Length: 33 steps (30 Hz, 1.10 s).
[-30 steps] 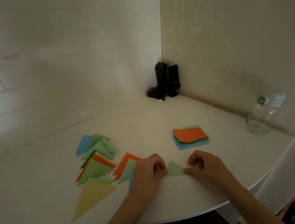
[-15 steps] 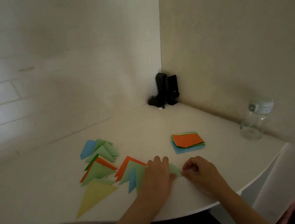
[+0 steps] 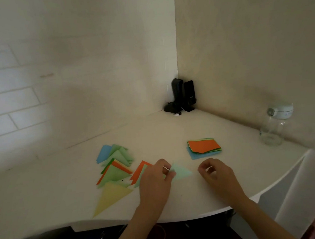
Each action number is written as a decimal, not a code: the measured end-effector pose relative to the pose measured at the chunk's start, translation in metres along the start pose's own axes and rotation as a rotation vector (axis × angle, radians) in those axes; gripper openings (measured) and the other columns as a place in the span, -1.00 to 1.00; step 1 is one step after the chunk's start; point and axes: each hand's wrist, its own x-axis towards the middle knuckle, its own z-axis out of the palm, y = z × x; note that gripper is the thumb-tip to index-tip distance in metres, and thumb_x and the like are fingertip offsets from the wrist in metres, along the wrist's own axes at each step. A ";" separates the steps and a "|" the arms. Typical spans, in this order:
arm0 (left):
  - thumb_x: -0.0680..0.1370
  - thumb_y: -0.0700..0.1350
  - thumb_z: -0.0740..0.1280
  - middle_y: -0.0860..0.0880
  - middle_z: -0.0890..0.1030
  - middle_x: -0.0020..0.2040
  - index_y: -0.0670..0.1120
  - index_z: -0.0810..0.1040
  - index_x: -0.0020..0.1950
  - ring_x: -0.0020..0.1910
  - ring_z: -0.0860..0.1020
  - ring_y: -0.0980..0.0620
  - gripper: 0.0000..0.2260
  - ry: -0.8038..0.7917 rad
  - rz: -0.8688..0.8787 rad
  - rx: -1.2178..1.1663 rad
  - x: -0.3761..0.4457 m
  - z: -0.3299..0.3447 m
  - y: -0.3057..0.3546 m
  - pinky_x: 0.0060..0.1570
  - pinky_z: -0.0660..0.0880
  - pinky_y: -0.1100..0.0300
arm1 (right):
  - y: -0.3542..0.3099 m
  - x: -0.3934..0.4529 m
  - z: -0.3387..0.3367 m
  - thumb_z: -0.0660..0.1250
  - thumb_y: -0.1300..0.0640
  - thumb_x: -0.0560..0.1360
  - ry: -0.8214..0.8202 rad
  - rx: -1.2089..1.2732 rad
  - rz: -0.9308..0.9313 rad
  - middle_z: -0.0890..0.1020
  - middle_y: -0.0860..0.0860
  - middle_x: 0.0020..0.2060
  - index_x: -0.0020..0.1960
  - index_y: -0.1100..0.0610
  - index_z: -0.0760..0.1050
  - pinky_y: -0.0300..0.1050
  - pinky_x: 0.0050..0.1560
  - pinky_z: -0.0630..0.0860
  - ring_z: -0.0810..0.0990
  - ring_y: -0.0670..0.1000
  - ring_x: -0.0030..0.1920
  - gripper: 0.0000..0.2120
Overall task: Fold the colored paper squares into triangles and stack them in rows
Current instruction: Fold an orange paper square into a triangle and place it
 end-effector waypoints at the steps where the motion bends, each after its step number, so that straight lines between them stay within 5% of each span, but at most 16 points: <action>1: 0.42 -0.05 0.44 0.14 0.54 -0.27 0.03 0.50 -0.15 -0.25 0.49 0.14 -0.88 0.024 -0.021 -0.011 -0.004 -0.007 -0.004 -0.24 0.38 0.23 | -0.003 -0.001 0.003 0.38 0.15 0.45 -0.008 -0.002 -0.011 0.59 -0.10 -0.21 -0.18 0.01 0.51 -0.40 -0.23 0.39 0.56 -0.14 -0.24 -0.92; 6: 0.36 -0.03 0.47 0.13 0.54 -0.29 0.07 0.46 -0.19 -0.25 0.51 0.11 -0.82 0.053 -0.118 0.032 -0.030 -0.019 -0.030 -0.22 0.47 0.16 | -0.019 -0.007 0.019 0.42 0.18 0.41 -0.083 0.017 -0.077 0.59 -0.12 -0.22 -0.21 -0.12 0.46 -0.48 -0.20 0.36 0.55 -0.10 -0.24 -0.78; 11: 0.26 -0.01 0.51 0.02 0.44 -0.07 -0.03 0.46 0.01 -0.12 0.38 -0.02 -0.60 0.131 -0.078 0.224 -0.042 -0.014 -0.046 -0.14 0.38 0.12 | -0.028 -0.002 0.028 0.49 0.07 0.35 -0.275 -0.020 -0.206 0.56 -0.15 -0.03 -0.05 -0.23 0.41 -0.52 -0.11 0.33 0.54 -0.17 -0.07 -0.66; 16: 0.40 -0.08 0.46 0.06 0.40 0.02 -0.01 0.45 0.10 -0.01 0.33 0.07 -0.67 0.106 -0.079 0.108 -0.041 -0.020 -0.051 -0.04 0.29 0.25 | -0.039 0.015 0.039 0.46 -0.07 0.37 -0.435 -0.112 -0.272 0.47 -0.21 0.10 0.23 -0.08 0.44 -0.56 0.04 0.28 0.45 -0.23 0.08 -0.53; 20: 0.37 -0.20 0.48 0.09 0.45 -0.01 -0.01 0.47 0.10 -0.09 0.45 0.08 -0.64 0.081 -0.103 0.025 -0.038 -0.023 -0.056 -0.08 0.39 0.29 | -0.050 0.023 0.054 0.43 -0.02 0.41 -0.447 -0.126 -0.301 0.52 -0.13 0.13 0.26 -0.01 0.46 -0.43 0.13 0.32 0.43 -0.21 0.06 -0.56; 25: 0.35 -0.25 0.49 0.13 0.46 0.03 0.03 0.47 0.06 -0.16 0.46 0.15 -0.62 0.065 -0.027 -0.024 -0.034 -0.016 -0.052 -0.12 0.44 0.33 | -0.053 0.021 0.068 0.40 0.01 0.44 -0.471 -0.121 -0.269 0.54 -0.02 0.19 0.25 0.07 0.50 -0.50 0.06 0.33 0.50 -0.12 0.09 -0.59; 29: 0.37 -0.15 0.49 0.10 0.43 0.04 0.02 0.48 0.06 -0.08 0.44 0.10 -0.67 0.119 0.010 0.003 -0.034 -0.016 -0.052 -0.13 0.44 0.31 | -0.052 0.021 0.060 0.42 0.00 0.42 -0.467 -0.167 -0.321 0.50 -0.02 0.23 0.25 0.06 0.50 -0.49 0.05 0.32 0.48 -0.14 0.04 -0.58; 33: 0.33 0.09 0.50 0.05 0.44 0.10 -0.04 0.48 0.15 0.05 0.33 0.08 -0.53 0.083 0.057 0.131 -0.044 -0.025 -0.061 -0.04 0.29 0.35 | -0.047 0.025 0.051 0.45 -0.21 0.31 -0.437 -0.232 -0.311 0.44 -0.10 0.25 0.28 0.01 0.47 -0.42 0.19 0.20 0.41 -0.13 0.24 -0.39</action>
